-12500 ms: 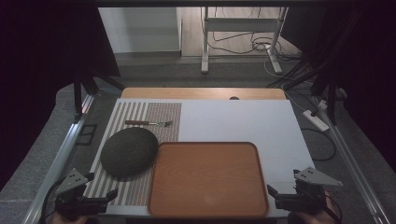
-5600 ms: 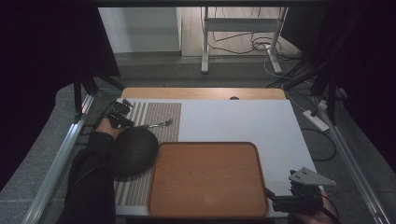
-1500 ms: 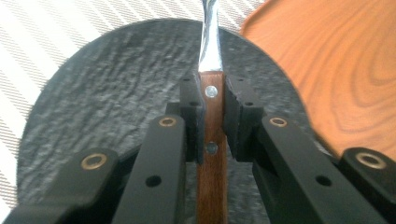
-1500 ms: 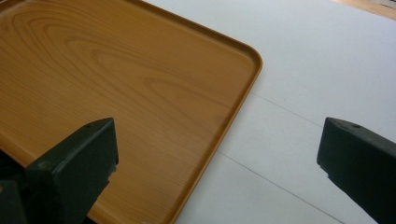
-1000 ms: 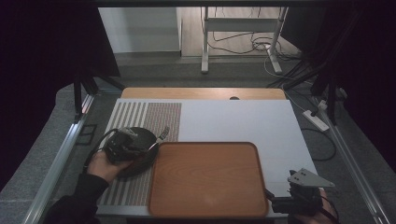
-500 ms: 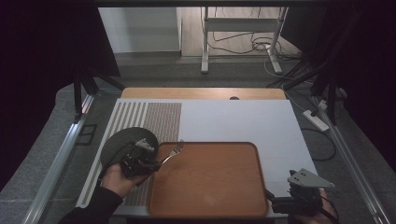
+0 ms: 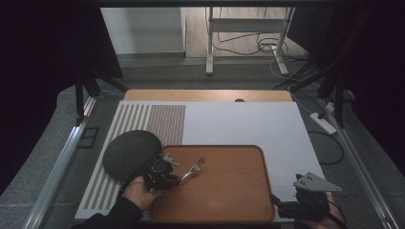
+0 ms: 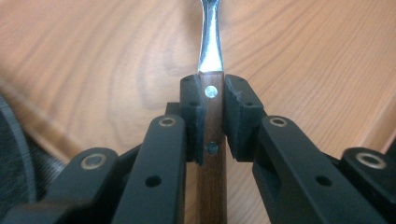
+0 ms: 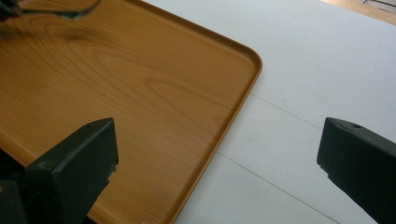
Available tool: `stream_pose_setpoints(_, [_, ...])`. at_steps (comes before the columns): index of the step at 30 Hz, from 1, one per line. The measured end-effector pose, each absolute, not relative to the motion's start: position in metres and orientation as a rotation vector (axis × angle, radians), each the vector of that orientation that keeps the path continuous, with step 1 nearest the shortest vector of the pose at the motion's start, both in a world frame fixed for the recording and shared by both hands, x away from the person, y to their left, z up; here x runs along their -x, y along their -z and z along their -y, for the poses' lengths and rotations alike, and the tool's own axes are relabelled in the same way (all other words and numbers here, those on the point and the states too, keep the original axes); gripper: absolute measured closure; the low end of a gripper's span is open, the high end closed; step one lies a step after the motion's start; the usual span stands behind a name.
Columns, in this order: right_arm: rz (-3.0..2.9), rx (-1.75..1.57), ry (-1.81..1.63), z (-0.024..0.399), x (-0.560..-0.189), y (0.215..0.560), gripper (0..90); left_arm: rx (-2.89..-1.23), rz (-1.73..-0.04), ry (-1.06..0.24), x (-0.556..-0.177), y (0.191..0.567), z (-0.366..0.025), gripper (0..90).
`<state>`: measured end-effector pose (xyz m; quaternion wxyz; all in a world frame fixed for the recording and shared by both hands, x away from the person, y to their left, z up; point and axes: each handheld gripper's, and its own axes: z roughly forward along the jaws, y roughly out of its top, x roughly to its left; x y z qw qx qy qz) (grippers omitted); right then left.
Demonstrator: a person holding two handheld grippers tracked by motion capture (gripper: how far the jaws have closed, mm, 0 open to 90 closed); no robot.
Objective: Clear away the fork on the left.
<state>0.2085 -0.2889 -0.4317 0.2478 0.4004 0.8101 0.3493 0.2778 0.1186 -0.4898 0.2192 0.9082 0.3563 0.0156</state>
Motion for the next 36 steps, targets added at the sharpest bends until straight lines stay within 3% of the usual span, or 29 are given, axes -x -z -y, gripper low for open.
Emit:
stream_pose_setpoints(8, [-2.209,-1.091,-0.953,0.289,-0.208,0.432,0.0,-2.568,-0.941,-0.02,-0.278,0.504,-0.108,74.9])
stream_pose_setpoints(11, [-2.21,-1.093,-0.952,0.289,-0.209,0.432,0.0,-2.515,-0.919,-0.043,-0.283,0.495,-0.107,71.5])
stream_pose_setpoints(13, [-2.212,-1.094,-0.949,0.289,-0.209,0.432,0.0,-2.474,-0.928,-0.038,-0.289,0.488,-0.106,74.2])
stream_pose_setpoints(15, [-2.211,-1.096,-0.948,0.289,-0.209,0.432,0.0,-2.457,-0.908,-0.006,-0.293,0.486,-0.101,87.2])
stream_pose_setpoints(17, [-2.209,-1.098,-0.95,0.289,-0.209,0.432,0.0,-2.492,-0.876,0.002,-0.296,0.488,-0.093,88.8])
stream_pose_setpoints(26, [-2.209,-1.1,-0.955,0.289,-0.209,0.432,0.0,-2.622,-0.775,-0.06,-0.298,0.502,-0.063,88.9])
stream_pose_setpoints(36, [-2.209,-1.101,-0.957,0.29,-0.209,0.432,0.0,-2.582,-0.87,-0.084,-0.312,0.504,-0.081,88.9])
